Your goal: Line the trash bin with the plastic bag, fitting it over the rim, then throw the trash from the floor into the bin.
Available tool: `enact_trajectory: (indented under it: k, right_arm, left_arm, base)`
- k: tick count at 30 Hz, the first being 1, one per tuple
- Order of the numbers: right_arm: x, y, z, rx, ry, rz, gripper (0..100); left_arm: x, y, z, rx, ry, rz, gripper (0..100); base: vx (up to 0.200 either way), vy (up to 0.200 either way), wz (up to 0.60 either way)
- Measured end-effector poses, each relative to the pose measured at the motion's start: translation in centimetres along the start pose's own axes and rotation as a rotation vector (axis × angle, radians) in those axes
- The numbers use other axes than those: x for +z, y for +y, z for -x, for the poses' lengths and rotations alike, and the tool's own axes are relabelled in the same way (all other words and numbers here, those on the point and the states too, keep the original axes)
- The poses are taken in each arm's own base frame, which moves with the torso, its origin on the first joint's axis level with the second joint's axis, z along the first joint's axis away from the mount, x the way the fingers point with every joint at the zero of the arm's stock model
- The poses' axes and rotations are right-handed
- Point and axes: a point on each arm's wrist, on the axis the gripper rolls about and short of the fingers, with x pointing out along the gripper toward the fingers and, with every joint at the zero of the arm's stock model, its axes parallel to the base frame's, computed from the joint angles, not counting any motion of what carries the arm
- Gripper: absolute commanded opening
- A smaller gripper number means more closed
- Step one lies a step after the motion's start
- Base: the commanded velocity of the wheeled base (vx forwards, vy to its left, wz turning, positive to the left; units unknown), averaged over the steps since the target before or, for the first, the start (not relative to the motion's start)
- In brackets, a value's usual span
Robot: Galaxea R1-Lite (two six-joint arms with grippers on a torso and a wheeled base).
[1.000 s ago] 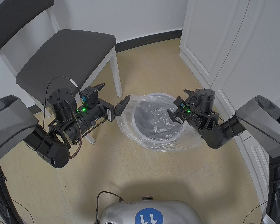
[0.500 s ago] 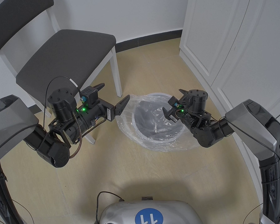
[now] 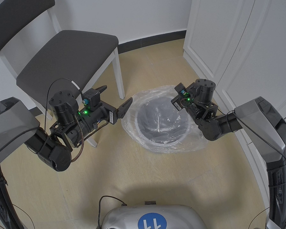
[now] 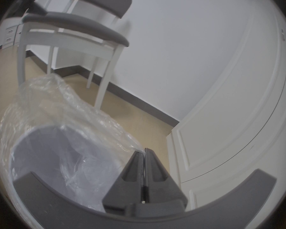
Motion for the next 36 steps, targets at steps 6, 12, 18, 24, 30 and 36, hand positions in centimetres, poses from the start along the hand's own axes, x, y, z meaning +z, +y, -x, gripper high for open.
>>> enact_trajectory:
  k: [6,12,18,24,30,36]
  right_arm:
    - [1.7,-1.5,-1.7,-0.057,-0.045,-0.161,0]
    - [2.2,-0.9,-3.4,-0.070,-0.081,-0.381,0]
    - [0.5,1.3,-4.2,-0.041,-0.048,-0.442,0]
    - [0.3,2.3,-4.2,-0.023,-0.042,-0.438,0]
    - [0.2,2.6,-4.2,-0.015,-0.046,-0.437,0]
    - [0.2,2.6,-4.2,-0.016,-0.066,-0.442,100]
  left_arm:
    - [0.0,0.0,0.0,0.000,-0.001,0.000,100]
    - [-0.1,-0.1,-0.1,-0.002,0.002,-0.009,100]
    - [-0.4,-0.1,-0.2,-0.002,0.008,-0.030,100]
    - [-0.6,0.0,-0.3,0.001,0.011,-0.031,100]
    - [-0.6,0.0,-0.3,0.000,0.011,-0.031,100]
    - [-0.7,0.0,-0.3,0.000,0.013,-0.030,100]
  base:
    - [0.000,0.000,0.00]
    - [0.000,0.000,0.00]
    - [0.000,0.000,0.00]
    - [0.000,0.000,0.00]
    - [0.000,0.000,0.00]
    - [0.000,0.000,0.00]
